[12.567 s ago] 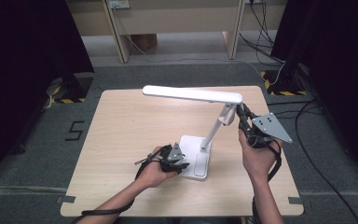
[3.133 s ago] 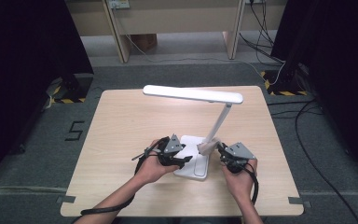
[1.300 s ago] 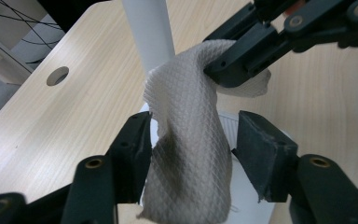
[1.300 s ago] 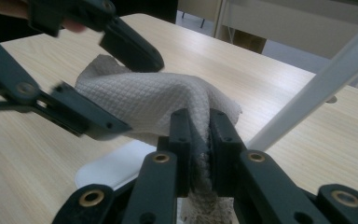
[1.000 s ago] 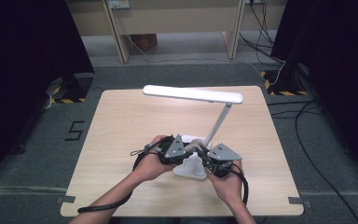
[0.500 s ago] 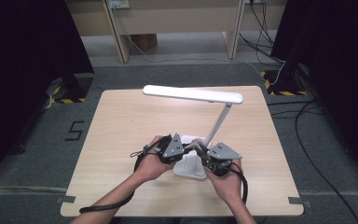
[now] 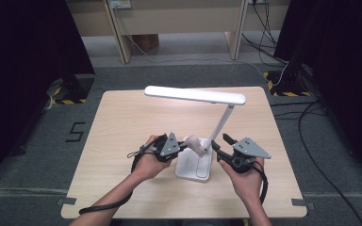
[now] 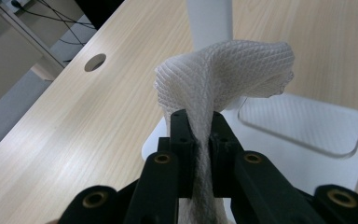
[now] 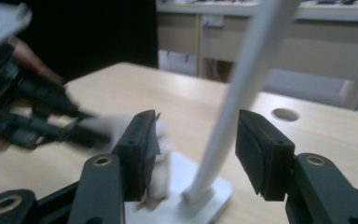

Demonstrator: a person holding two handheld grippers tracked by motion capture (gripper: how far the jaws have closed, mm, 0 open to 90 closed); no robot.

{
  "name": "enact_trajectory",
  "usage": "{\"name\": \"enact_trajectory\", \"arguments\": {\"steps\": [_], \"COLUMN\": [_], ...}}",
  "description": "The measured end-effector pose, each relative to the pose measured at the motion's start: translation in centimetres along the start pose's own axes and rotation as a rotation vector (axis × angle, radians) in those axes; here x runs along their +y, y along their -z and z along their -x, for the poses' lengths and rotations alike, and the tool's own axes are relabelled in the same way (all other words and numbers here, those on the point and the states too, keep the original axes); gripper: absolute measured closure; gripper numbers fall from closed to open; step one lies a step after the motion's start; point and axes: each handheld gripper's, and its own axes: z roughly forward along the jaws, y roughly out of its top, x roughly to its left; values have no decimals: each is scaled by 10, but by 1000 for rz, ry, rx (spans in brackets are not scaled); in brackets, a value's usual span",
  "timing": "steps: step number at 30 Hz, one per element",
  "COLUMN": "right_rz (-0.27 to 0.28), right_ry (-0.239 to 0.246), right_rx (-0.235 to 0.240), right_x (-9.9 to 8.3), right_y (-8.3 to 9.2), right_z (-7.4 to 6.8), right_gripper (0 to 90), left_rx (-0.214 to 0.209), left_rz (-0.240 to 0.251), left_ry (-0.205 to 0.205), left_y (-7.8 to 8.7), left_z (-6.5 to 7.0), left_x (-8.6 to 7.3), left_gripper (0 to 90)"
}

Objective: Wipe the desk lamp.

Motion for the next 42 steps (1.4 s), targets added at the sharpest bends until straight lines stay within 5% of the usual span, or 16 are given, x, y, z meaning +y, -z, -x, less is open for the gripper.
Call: {"name": "enact_trajectory", "arguments": {"steps": [5,11,30,42], "right_rz": [71,114,67,56], "right_ry": [-9,-1,19,17], "right_rx": [-46,-39,-4,10], "right_x": [21,44,46,45], "right_y": [-1,-10,-35,-40], "right_z": [15,25,28,29], "right_gripper": [460,457,524,551], "left_rx": [13,19,49,-23], "left_rz": [-20,-45,-107,-143], "left_ry": [6,14,67,41], "left_y": [-8,-24,-60,-80], "left_z": [-2,-4,-3,10], "left_x": [-2,0,11,13], "left_gripper": [828,826,817,816]}}
